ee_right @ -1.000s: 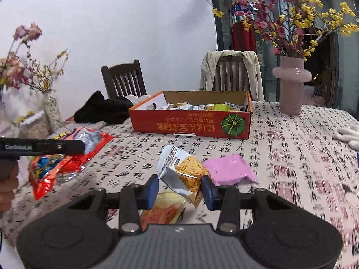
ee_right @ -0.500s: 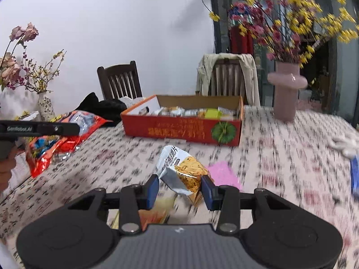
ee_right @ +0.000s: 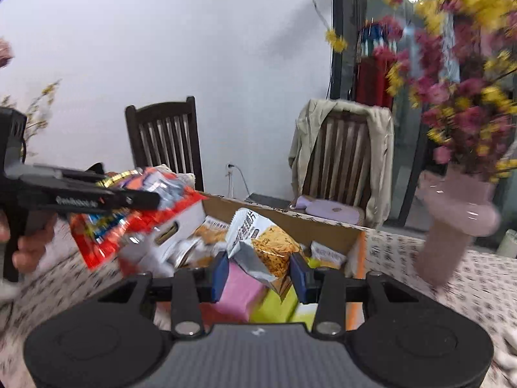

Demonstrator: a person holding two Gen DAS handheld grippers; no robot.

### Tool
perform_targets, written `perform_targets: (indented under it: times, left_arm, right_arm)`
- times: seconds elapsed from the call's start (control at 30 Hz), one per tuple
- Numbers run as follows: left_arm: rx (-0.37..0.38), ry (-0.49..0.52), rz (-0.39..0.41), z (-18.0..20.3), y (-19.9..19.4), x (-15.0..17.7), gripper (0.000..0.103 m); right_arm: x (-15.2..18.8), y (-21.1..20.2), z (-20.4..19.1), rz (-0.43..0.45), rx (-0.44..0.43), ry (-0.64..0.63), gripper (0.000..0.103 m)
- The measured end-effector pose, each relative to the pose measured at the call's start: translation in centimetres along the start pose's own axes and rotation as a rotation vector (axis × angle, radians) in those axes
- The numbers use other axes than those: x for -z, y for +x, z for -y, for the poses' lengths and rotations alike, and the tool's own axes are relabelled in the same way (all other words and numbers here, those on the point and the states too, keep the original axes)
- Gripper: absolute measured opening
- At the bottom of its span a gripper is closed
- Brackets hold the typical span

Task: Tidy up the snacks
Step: 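Carry the crisp bag and white-orange packet into the orange box and open both grippers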

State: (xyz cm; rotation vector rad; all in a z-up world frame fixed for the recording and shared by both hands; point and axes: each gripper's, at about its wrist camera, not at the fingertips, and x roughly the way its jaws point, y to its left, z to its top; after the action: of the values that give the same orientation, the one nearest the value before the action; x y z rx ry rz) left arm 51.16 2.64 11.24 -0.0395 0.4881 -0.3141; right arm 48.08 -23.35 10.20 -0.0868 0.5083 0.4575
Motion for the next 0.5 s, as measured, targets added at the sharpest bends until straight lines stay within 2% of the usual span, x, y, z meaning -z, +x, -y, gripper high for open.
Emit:
perform_targets:
  times: [0.13,0.3,0.33,0.4,0.43,0.5]
  left_arm:
    - [-0.020,-0.075,-0.048,-1.1,5.9,-0.7,0.044]
    - [-0.049,-0.153,-0.110,-2.7,10.5,0.2,0.044]
    - [-0.051,-0.155,-0.123,-2.9,11.2,0.5,0.045]
    - [-0.059,-0.150,-0.144,-3.0,12.7,0.9,0.046]
    - [-0.064,-0.144,-0.155,-3.0,13.2,1.2,0.046]
    - [-0.038,-0.140,-0.168,-3.1,13.4,1.5,0.054]
  right_arm:
    - [-1.9,8.1,1.5,-0.081,-0.002,0.072,0.040]
    - [-1.3,16.2,1.2,-0.194,0.047,0.039,0.042]
    - [-1.1,17.2,0.9,-0.210,0.049,0.026,0.045]
    - [-0.7,18.2,0.3,-0.225,0.048,-0.003,0.058]
    - [-0.6,18.3,0.2,-0.229,0.044,-0.009,0.060]
    - [-0.4,17.8,0.2,-0.223,0.054,-0.017,0.063]
